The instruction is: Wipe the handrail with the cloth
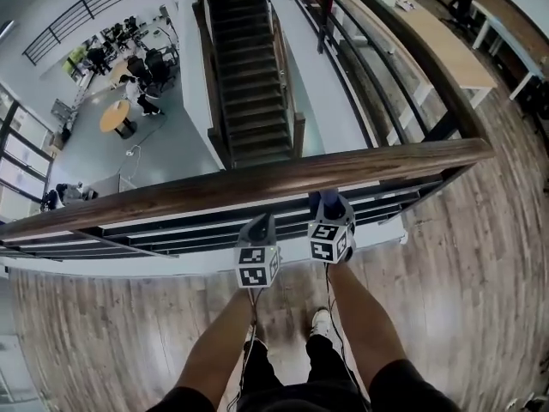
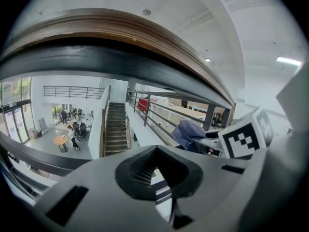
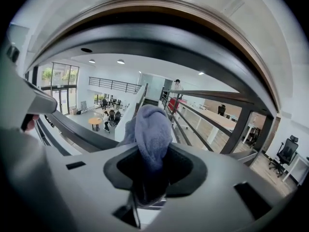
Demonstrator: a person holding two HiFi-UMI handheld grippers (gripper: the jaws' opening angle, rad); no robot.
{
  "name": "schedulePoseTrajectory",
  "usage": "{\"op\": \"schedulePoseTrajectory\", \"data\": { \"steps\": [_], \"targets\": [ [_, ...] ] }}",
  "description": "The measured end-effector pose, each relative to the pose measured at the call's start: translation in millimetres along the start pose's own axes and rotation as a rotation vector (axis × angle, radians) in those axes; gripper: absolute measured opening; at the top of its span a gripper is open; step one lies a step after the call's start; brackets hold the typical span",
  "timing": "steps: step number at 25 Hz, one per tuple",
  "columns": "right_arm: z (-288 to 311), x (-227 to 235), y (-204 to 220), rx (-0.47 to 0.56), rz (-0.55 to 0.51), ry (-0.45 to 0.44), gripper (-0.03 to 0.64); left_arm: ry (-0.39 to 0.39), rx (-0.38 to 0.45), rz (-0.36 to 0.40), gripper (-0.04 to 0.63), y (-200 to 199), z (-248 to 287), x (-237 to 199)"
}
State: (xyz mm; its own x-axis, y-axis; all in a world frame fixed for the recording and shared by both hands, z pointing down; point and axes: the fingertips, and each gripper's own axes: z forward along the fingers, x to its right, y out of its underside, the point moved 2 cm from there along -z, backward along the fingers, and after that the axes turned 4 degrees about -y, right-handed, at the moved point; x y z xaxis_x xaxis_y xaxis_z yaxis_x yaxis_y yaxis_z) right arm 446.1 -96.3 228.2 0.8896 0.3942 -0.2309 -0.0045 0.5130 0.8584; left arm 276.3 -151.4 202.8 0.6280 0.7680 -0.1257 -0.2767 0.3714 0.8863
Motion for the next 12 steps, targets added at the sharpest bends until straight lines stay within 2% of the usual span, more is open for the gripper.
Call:
{"op": "schedulePoseTrajectory", "data": {
  "steps": [5, 12],
  "targets": [
    [2, 69, 17, -0.02, 0.008, 0.034, 0.112, 0.077, 0.001, 0.053, 0.003, -7, 29, 60],
    [10, 167, 45, -0.028, 0.026, 0.093, 0.112, 0.105, -0.017, 0.094, 0.003, -8, 70, 121]
  ]
}}
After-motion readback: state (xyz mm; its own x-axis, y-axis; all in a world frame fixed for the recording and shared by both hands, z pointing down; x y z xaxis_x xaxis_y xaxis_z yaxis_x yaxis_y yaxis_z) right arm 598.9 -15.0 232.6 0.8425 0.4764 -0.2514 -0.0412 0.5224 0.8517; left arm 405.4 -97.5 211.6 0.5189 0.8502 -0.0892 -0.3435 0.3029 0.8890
